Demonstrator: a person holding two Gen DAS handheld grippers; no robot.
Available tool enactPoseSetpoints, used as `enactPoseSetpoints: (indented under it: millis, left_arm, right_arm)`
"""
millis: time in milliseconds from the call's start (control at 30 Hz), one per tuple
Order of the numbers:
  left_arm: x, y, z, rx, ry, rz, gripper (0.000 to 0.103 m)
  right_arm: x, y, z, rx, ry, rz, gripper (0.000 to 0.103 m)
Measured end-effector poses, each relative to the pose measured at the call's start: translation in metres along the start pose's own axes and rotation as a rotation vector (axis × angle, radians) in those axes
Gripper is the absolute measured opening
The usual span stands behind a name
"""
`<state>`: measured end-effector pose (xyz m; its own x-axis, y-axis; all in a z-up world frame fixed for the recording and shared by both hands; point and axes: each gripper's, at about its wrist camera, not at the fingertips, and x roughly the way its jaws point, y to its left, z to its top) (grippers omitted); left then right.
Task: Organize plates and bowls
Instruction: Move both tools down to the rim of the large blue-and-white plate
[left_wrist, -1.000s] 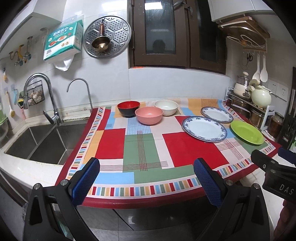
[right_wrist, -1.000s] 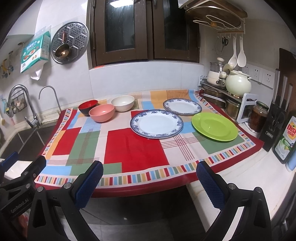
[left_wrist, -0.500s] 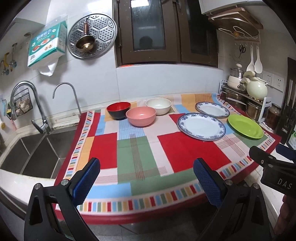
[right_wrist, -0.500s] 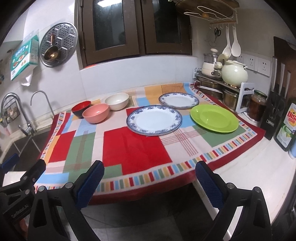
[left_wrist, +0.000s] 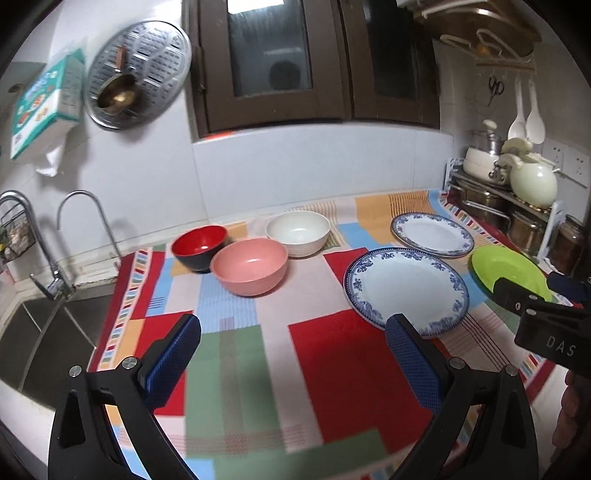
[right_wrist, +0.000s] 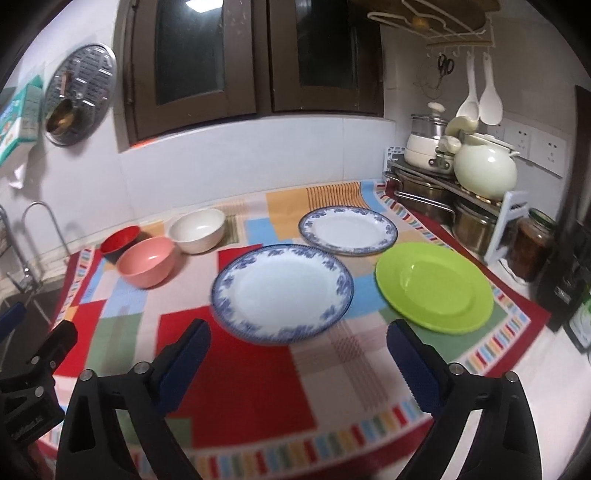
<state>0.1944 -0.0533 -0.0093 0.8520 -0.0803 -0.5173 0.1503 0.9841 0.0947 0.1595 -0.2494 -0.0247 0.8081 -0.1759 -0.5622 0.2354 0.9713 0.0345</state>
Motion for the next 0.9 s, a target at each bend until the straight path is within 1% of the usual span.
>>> enactPoseSetpoints:
  millis: [133, 167, 333, 467, 633, 700, 767, 900]
  left_arm:
    - [0.035, -0.014, 0.015, -0.003, 0.034, 0.007, 0.100]
    - [0.044, -0.018, 0.019, -0.006, 0.042, 0.008, 0.098]
    - [0.088, -0.034, 0.028, -0.026, 0.110, -0.014, 0.093]
    - [0.119, -0.045, 0.029, -0.027, 0.166, -0.029, 0.088]
    - [0.154, -0.054, 0.029, -0.013, 0.203, -0.062, 0.083]
    - [0.169, -0.057, 0.028, -0.017, 0.234, -0.076, 0.079]
    - [0.182, -0.059, 0.026, -0.021, 0.261, -0.092, 0.077]
    - [0.201, -0.064, 0.024, -0.029, 0.301, -0.120, 0.074]
  right_arm:
    - [0.039, -0.012, 0.021, -0.009, 0.014, 0.010, 0.096]
    - [0.048, -0.015, 0.025, -0.012, 0.020, 0.009, 0.094]
    - [0.095, -0.031, 0.038, -0.020, 0.059, 0.025, 0.092]
    - [0.127, -0.039, 0.041, -0.023, 0.100, 0.024, 0.086]
    - [0.165, -0.046, 0.038, -0.028, 0.154, 0.016, 0.082]
    - [0.178, -0.049, 0.037, -0.022, 0.190, 0.015, 0.076]
    - [0.190, -0.053, 0.037, -0.010, 0.222, 0.025, 0.075]
    - [0.206, -0.056, 0.037, -0.006, 0.253, 0.026, 0.073]
